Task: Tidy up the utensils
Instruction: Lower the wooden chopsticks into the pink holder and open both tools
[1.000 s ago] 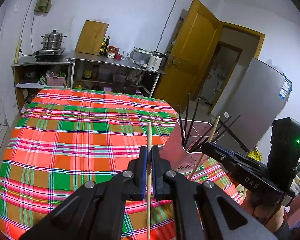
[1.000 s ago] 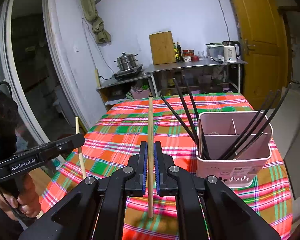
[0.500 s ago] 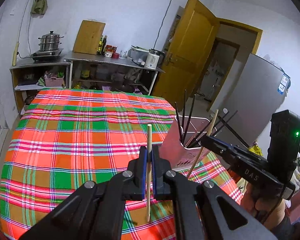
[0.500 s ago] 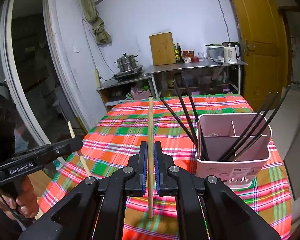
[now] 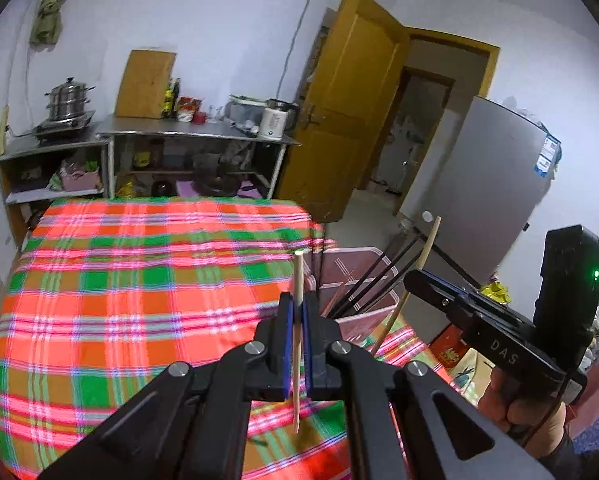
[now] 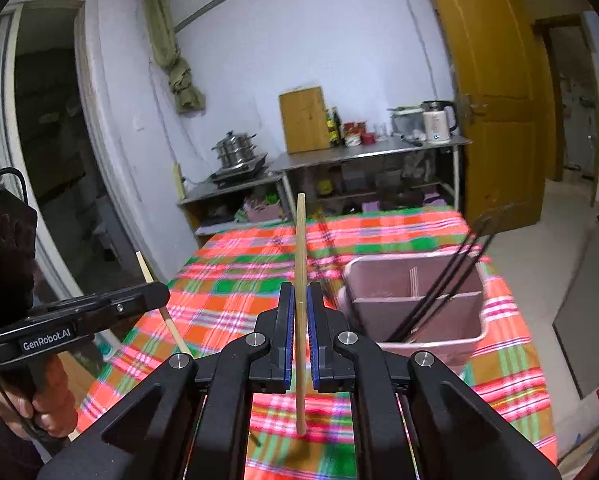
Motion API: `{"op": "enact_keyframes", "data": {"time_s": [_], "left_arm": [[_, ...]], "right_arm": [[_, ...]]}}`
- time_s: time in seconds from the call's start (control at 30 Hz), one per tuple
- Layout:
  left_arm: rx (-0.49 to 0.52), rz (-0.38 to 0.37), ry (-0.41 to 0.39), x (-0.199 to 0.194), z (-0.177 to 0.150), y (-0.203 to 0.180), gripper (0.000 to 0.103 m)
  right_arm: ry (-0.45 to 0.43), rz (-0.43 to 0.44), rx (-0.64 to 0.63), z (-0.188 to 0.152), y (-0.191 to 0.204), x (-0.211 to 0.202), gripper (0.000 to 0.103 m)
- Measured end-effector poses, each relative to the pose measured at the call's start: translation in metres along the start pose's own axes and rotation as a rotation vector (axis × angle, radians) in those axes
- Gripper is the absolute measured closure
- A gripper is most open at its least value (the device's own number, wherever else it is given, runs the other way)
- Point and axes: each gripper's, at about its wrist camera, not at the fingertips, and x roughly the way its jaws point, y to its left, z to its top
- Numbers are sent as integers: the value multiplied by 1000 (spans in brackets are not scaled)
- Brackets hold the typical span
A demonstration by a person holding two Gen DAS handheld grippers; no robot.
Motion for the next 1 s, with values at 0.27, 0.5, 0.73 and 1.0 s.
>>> {"op": "enact_keyframes", "data": {"time_s": [0.27,0.5,0.73,1.0], "left_arm": [[51,-49,-28,26,38,-35,98],[78,-50,-58,49,63,-55,98],[98,-26,-83,74,76,-59,98],[120,-8,-32,102,66,-54,98]], "right_arm": [[-90,-70,63,31,-36,-19,97],[-140,-90,102,51,-55,-15,97],[-160,-96,128,54,-64,2,97],[-139,-103,119,45,-66,29,97]]}}
